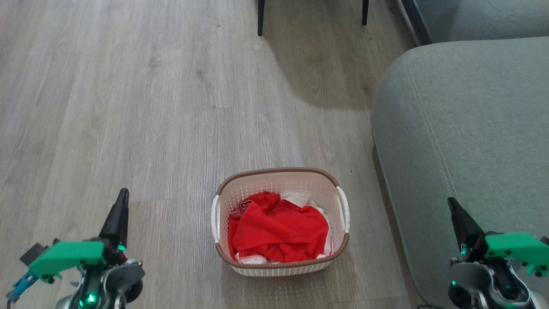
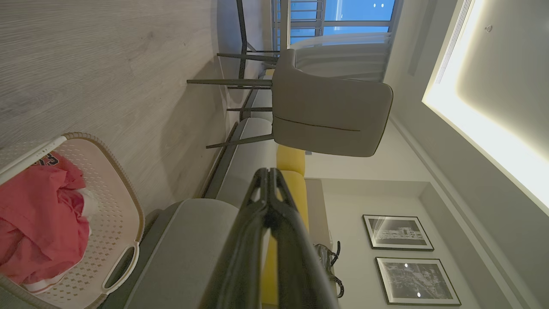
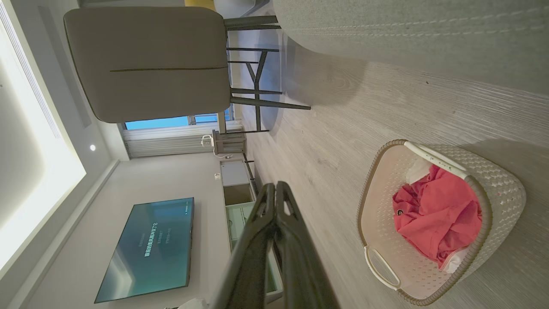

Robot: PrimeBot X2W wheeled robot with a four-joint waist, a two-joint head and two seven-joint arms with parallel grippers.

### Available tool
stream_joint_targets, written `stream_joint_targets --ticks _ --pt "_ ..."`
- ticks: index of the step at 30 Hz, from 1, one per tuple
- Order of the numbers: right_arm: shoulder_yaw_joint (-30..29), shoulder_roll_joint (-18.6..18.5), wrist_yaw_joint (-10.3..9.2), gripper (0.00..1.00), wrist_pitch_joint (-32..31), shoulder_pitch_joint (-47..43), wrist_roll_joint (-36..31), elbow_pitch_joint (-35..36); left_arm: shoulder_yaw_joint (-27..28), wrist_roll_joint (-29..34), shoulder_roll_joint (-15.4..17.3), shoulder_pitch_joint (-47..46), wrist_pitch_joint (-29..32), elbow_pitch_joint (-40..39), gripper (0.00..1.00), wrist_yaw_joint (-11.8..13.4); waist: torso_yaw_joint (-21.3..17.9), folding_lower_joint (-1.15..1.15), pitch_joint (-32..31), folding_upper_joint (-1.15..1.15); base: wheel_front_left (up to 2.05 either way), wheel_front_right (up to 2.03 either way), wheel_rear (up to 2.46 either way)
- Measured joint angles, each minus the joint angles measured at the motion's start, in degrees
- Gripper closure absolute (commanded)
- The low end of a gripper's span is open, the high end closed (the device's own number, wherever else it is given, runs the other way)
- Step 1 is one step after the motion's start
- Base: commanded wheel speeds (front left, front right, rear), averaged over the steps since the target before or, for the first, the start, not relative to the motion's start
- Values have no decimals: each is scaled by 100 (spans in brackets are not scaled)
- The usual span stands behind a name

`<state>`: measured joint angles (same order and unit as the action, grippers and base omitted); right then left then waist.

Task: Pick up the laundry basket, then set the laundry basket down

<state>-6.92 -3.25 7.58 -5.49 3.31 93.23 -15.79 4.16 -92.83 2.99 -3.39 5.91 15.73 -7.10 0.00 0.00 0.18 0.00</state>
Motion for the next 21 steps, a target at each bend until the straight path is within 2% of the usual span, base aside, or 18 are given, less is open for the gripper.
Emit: stream_joint_targets --ticks 21 --pt "-22 56 0 100 -7 0 -9 -1 5 0 -8 -1 8 0 100 0 0 0 0 0 0 0 0"
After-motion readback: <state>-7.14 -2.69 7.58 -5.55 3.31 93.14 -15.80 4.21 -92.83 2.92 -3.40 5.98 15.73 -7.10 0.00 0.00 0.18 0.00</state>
